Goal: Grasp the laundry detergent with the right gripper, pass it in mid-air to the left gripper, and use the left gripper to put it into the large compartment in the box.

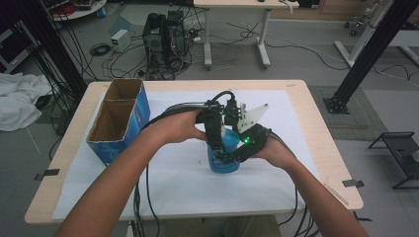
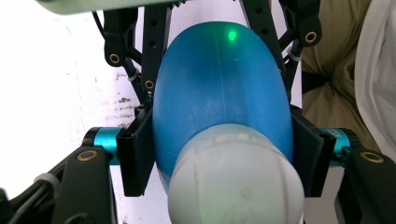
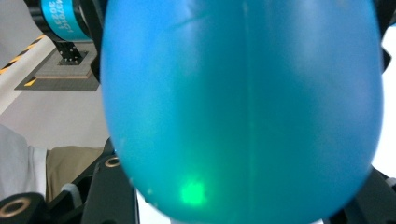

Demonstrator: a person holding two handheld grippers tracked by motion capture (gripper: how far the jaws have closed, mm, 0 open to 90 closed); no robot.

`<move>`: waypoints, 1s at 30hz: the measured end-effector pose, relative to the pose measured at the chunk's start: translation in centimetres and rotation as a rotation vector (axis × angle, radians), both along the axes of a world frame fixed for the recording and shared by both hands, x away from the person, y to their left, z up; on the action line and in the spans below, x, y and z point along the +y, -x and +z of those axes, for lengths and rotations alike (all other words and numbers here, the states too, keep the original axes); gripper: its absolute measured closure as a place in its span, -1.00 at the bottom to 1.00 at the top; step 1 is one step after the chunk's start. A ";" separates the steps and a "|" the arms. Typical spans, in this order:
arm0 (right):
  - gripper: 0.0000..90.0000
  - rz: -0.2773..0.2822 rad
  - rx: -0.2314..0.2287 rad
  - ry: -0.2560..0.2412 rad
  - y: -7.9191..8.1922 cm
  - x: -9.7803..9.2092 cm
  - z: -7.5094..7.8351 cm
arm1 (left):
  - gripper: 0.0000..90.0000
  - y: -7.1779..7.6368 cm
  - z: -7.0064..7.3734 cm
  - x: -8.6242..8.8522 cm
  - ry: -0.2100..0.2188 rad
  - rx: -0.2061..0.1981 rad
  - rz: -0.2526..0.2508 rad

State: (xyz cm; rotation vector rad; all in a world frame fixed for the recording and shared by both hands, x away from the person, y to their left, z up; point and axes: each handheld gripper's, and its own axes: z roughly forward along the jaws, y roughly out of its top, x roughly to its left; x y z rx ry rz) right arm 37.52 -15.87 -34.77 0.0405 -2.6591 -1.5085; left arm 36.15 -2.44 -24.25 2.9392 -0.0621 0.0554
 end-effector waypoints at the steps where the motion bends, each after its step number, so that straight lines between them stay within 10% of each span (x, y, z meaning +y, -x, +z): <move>1: -0.03 0.000 -0.001 -0.001 0.0 0.0 0.0 | -0.22 0.0 0.0 0.0 -0.001 0.009 -0.003; 18: -0.06 0.008 -0.010 -0.002 0.2 0.0 0.1 | -0.17 0.4 0.2 -0.1 0.001 -0.013 -0.008; 21: -0.48 0.015 -0.017 -0.027 0.2 -0.2 0.5 | -0.17 0.5 0.1 -0.3 -0.038 -0.032 -0.016; 30: -0.52 -0.042 -0.009 0.078 0.2 -3.4 1.2 | -0.17 0.3 2.1 1.7 -0.013 -0.034 0.068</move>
